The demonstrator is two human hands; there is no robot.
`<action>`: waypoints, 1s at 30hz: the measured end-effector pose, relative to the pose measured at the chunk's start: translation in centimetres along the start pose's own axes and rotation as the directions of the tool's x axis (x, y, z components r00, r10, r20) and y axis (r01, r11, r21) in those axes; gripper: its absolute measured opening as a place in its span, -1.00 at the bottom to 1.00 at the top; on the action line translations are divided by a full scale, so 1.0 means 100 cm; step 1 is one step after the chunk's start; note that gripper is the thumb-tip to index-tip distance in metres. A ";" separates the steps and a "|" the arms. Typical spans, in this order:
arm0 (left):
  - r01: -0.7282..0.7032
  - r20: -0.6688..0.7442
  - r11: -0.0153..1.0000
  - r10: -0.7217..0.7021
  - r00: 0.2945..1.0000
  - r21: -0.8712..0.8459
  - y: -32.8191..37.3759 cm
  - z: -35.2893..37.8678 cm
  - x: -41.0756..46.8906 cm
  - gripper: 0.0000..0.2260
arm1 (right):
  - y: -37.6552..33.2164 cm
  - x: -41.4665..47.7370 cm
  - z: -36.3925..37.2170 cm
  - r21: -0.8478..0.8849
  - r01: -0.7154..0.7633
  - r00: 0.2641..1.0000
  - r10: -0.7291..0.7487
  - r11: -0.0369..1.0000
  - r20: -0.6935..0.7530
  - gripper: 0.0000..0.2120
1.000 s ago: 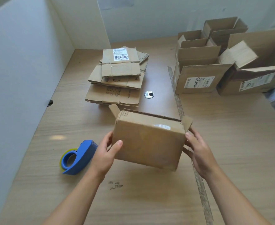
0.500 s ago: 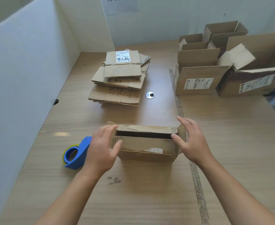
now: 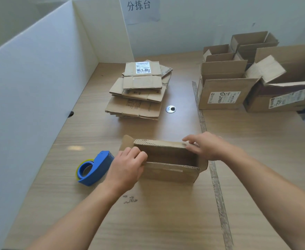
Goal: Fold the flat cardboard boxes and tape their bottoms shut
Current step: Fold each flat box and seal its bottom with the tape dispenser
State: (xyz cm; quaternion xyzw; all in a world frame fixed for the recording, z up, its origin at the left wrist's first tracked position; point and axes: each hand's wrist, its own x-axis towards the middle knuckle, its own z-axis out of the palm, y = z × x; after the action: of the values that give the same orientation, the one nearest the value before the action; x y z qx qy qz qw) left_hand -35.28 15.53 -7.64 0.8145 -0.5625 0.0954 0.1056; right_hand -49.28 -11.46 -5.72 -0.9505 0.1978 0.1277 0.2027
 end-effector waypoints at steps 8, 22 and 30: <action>0.303 0.392 0.821 -0.107 0.914 -0.484 0.009 -0.008 -0.016 -0.72 | 0.009 0.026 0.013 0.269 -0.190 0.949 0.247 0.944 -0.197 -0.66; 0.023 0.355 0.998 0.002 0.935 -0.066 0.016 0.035 -0.026 -0.67 | -0.011 0.036 0.014 0.290 -0.337 0.852 0.421 0.896 -0.310 -0.70; 0.103 0.289 0.945 -0.010 0.957 -0.309 -0.007 -0.001 -0.018 -0.47 | -0.065 -0.031 0.025 0.221 0.193 0.863 -0.059 0.956 -0.502 -0.68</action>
State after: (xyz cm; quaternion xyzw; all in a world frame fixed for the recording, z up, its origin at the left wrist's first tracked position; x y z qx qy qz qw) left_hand -35.22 17.39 -8.03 0.8076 -0.5558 -0.1182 0.1578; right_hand -49.65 -3.92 -4.80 -0.9270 0.1947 -0.1583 0.2786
